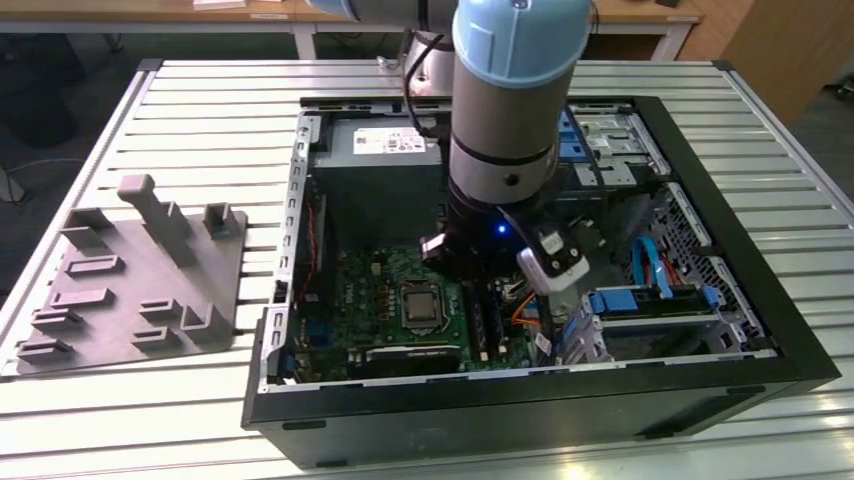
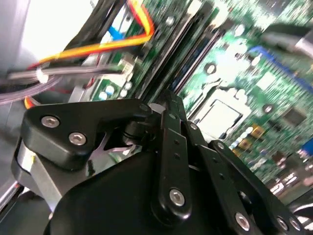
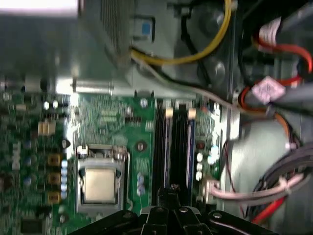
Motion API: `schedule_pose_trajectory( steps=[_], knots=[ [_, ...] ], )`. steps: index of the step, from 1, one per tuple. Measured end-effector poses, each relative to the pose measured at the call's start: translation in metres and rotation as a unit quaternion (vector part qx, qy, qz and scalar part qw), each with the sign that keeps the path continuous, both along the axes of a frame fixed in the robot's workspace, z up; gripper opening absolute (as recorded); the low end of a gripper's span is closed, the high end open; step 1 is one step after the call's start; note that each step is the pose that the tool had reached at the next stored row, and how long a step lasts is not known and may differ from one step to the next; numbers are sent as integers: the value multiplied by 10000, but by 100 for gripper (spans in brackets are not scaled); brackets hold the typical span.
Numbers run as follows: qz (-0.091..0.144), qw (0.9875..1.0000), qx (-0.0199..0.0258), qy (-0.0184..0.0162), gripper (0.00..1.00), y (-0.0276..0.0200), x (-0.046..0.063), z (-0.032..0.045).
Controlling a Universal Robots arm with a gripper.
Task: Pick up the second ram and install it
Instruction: 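Press down the second ram until it locks into place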
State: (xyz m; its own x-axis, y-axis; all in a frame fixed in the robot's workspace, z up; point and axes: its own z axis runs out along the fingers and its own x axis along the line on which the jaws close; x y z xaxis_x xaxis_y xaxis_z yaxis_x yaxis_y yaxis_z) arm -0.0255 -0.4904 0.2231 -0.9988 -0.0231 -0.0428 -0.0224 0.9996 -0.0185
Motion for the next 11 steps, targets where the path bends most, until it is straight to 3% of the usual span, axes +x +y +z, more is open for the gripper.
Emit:
schedule_pose_trajectory(
  steps=[4,7,11],
  knots=[
    [0,10000,-32,0,10,-151,0,-7],
    [0,10000,-83,0,10,-246,0,-10],
    [0,9999,-120,1,10,-299,-1,-27]
  ],
)
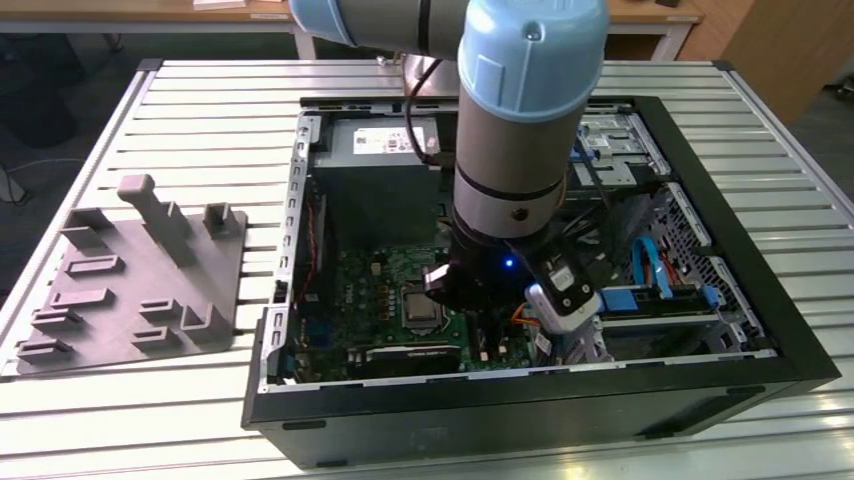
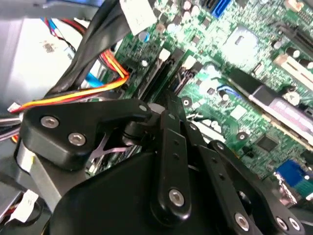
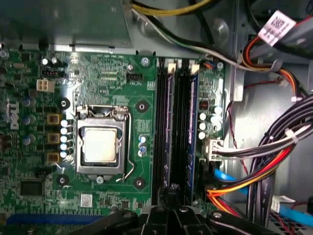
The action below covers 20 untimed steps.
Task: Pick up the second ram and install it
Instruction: 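Press down the second ram until it locks into place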
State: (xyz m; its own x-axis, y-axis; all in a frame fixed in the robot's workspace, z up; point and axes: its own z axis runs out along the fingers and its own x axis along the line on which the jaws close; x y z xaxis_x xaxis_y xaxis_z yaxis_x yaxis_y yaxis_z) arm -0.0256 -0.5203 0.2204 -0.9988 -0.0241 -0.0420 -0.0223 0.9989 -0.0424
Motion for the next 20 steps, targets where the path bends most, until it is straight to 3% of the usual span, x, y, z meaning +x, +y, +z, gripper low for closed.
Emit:
schedule_pose_trajectory(
  steps=[9,15,17,20],
  knots=[
    [1,10000,-57,3,10,-15,2,-52],
    [0,10000,-65,-1,10,-13,1,82],
    [0,10000,-70,-2,10,24,1,97],
    [0,10000,-93,-1,10,158,1,99]
  ],
)
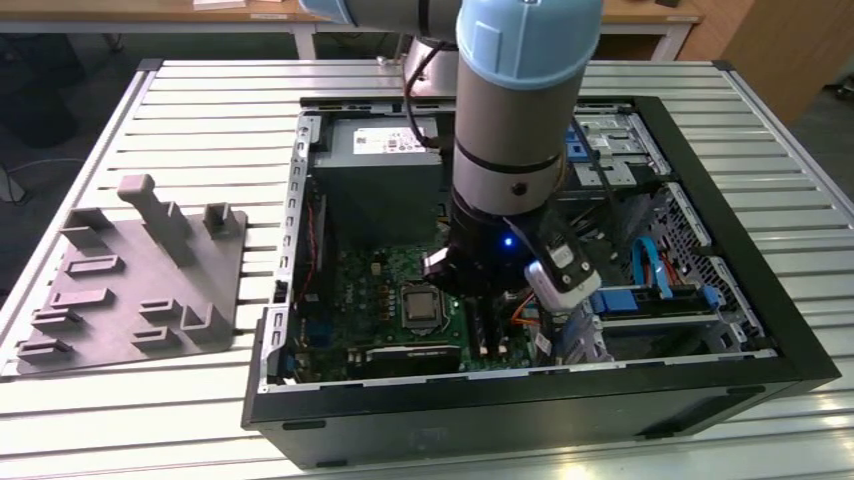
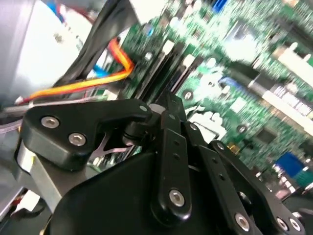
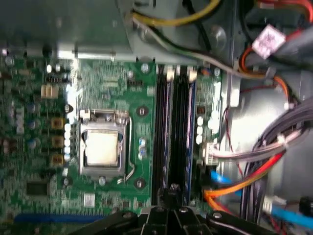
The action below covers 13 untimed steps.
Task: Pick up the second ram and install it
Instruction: 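Press down the second ram until it locks into place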
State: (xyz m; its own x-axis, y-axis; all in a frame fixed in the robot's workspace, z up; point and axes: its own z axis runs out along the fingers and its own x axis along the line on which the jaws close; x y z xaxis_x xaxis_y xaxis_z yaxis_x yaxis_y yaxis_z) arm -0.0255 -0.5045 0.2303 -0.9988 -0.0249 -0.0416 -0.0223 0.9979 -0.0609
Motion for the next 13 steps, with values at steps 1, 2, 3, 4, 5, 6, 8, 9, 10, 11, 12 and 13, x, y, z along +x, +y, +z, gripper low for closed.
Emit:
schedule_pose_trajectory(
  steps=[1,2,3,4,5,6,8,9,10,11,12,13],
  knots=[
    [0,10000,-4,0,10,45,0,0],
    [0,10000,-6,0,10,90,0,0],
    [0,10000,-8,0,10,134,0,0],
    [0,10000,-9,0,10,179,0,0],
    [0,10000,-9,0,10,219,0,0],
    [0,10000,-9,0,10,248,0,2],
    [0,10000,-10,0,10,271,0,40],
    [1,10000,-9,-2,10,274,1,83],
    [1,10000,-9,-2,10,275,1,128],
    [1,10000,-9,-2,10,275,1,173],
    [0,10000,-10,-2,10,275,0,218],
    [0,10000,-9,-2,10,275,0,263]
  ],
)
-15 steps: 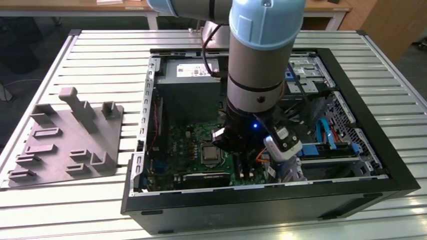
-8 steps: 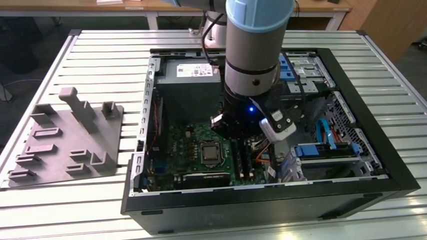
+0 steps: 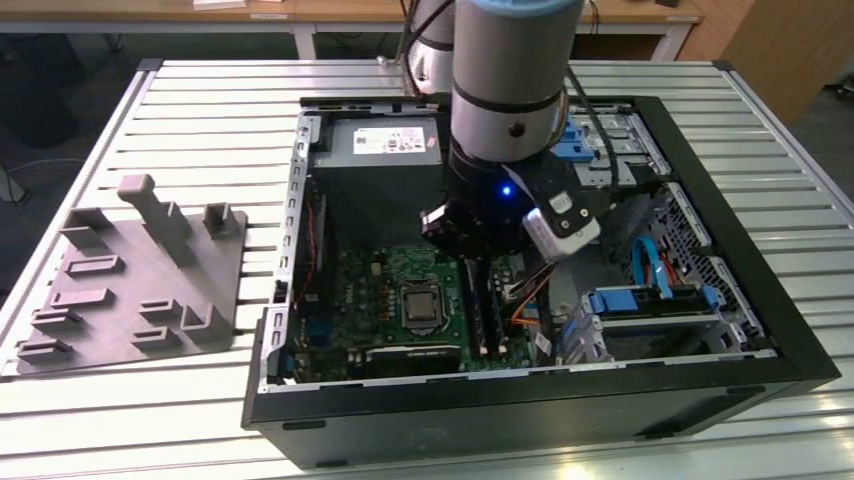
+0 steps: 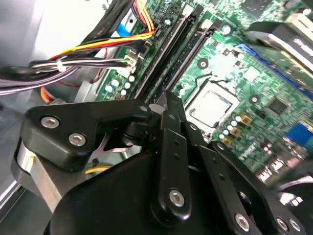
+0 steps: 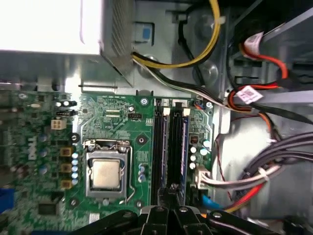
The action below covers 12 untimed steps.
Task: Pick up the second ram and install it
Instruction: 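Press down the second ram until it locks into place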
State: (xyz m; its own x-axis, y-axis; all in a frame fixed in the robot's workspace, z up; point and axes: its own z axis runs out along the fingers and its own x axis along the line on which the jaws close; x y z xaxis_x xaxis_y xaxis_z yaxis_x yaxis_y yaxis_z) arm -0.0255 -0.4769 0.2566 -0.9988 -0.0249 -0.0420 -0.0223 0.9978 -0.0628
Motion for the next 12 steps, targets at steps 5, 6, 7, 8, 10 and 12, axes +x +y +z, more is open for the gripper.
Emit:
schedule_pose_trajectory(
  steps=[5,6,7,8,10,12],
  knots=[
    [0,10000,1,0,10,0,0,148],
    [0,10000,1,0,10,0,0,148],
    [0,10000,2,0,10,0,0,147],
    [0,10000,1,0,10,0,0,148],
    [0,10000,1,0,10,0,0,150],
    [0,10000,1,0,10,0,0,150]
  ],
)
